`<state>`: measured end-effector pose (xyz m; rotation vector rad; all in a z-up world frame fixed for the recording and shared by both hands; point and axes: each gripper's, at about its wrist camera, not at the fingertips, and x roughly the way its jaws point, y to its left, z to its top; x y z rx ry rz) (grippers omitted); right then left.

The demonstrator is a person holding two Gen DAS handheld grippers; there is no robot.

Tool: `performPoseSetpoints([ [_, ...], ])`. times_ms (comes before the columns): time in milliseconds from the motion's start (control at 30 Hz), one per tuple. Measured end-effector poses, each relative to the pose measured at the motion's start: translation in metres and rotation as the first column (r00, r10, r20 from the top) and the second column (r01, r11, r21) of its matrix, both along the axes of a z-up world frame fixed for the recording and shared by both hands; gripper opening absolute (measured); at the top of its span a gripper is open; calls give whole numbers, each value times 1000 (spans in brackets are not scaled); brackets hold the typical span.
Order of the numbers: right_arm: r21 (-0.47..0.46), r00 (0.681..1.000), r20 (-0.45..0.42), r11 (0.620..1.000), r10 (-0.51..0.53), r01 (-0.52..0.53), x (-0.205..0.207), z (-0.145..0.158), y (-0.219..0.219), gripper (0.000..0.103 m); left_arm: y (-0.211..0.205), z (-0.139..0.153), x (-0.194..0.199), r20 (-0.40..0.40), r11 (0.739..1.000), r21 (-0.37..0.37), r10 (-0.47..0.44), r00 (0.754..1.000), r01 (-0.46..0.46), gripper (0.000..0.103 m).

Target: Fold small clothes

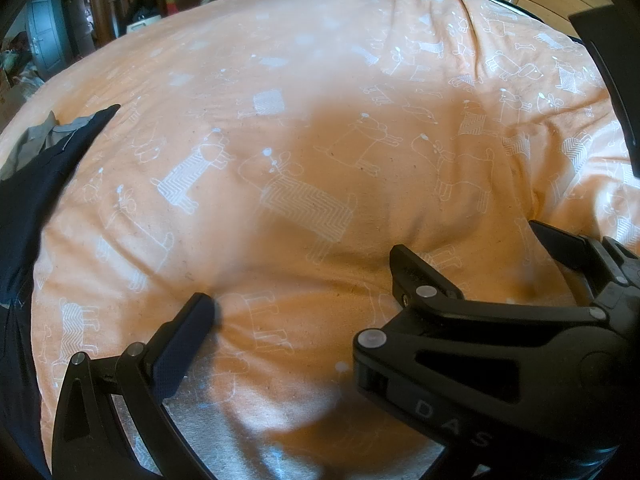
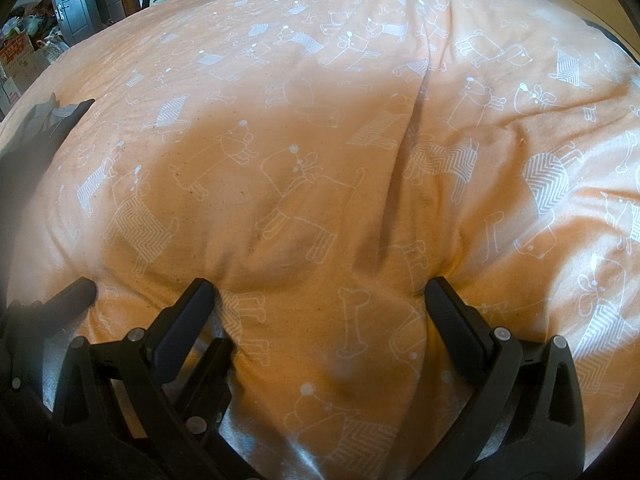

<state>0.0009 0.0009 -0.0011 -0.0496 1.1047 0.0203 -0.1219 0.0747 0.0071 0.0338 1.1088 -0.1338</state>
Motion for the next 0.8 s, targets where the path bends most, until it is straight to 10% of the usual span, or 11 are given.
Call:
performPoseSetpoints([
  [800, -2, 1000, 4, 1000, 0, 0, 0, 1, 0, 103, 2, 0, 0, -15, 1000, 3, 0, 1000, 0, 103],
])
